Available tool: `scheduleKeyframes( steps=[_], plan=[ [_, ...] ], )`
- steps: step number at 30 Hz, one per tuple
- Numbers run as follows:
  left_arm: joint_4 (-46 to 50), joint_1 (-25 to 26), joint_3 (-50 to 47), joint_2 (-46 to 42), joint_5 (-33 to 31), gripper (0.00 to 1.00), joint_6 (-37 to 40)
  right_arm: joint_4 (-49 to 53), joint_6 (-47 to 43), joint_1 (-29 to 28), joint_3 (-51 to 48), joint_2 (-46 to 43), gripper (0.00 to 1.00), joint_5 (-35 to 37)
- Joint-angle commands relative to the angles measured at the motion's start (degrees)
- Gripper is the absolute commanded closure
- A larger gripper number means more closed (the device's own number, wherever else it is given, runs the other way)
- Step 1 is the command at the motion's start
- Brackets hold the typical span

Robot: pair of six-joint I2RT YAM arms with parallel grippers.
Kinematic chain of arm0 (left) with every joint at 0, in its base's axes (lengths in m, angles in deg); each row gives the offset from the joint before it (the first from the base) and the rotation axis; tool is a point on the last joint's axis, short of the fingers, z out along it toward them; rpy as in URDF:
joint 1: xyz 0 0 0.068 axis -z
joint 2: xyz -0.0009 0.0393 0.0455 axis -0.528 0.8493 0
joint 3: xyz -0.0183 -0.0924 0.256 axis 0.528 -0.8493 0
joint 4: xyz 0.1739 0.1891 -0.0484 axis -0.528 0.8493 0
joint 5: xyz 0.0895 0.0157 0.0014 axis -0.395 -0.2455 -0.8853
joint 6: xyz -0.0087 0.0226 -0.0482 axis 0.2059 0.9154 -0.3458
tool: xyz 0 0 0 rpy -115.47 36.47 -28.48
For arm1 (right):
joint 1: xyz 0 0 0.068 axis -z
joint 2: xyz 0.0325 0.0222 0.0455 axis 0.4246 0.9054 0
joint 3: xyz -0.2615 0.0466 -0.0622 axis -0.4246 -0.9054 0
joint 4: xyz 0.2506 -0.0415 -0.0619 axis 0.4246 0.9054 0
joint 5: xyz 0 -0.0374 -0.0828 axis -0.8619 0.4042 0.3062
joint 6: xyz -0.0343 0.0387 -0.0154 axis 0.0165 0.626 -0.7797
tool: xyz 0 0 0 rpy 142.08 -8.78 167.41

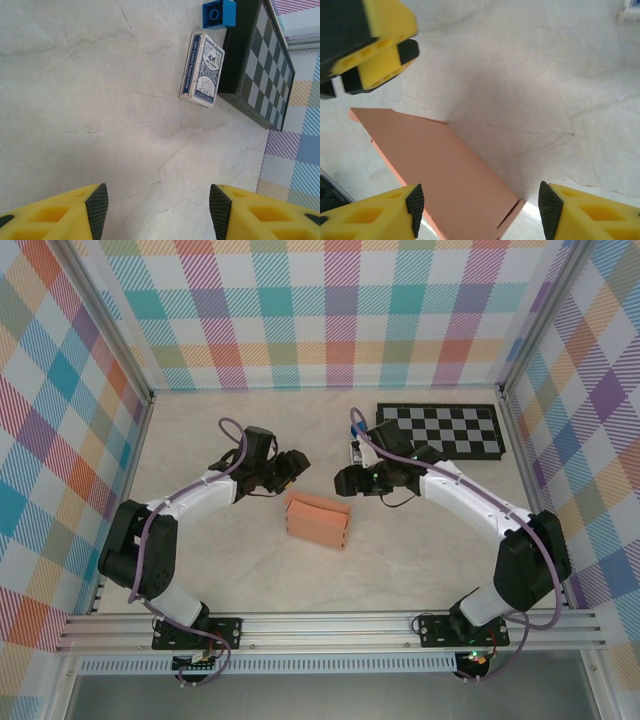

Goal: Fold the paper box

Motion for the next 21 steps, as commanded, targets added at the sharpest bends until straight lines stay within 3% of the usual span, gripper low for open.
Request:
scheduleKeyframes(
  steps=[1, 5, 14, 19, 21],
  plan=[
    [-3.03, 1.06, -1.15, 0.63, 1.42, 0.42, 1.05, 1.35, -8.11, 0.23, 1.84, -2.05, 0.34, 1.75],
    [-2.33, 1.06, -1.64, -0.58, 1.68, 0.42, 1.36, 2.58, -11.22, 0.18, 2.21, -3.76, 0.29, 1.41],
    [5.38, 0.15, 0.16, -4.69, -0.46, 0.38, 7.49, 0.06, -32.25, -4.04, -2.0, -12.18, 0.23, -1.97],
    [16.73, -4.18, 2.88, -9.23, -1.56, 0.34, 13.75, 5.72, -38.95, -9.73, 1.81, -8.71, 0.13, 3.88],
    [20.94, -7.58, 2.72, -11.45, 0.71, 0.33, 14.8, 6.7, -42.75, -13.58, 2.26, -5.91, 0.08, 7.97]
  ],
)
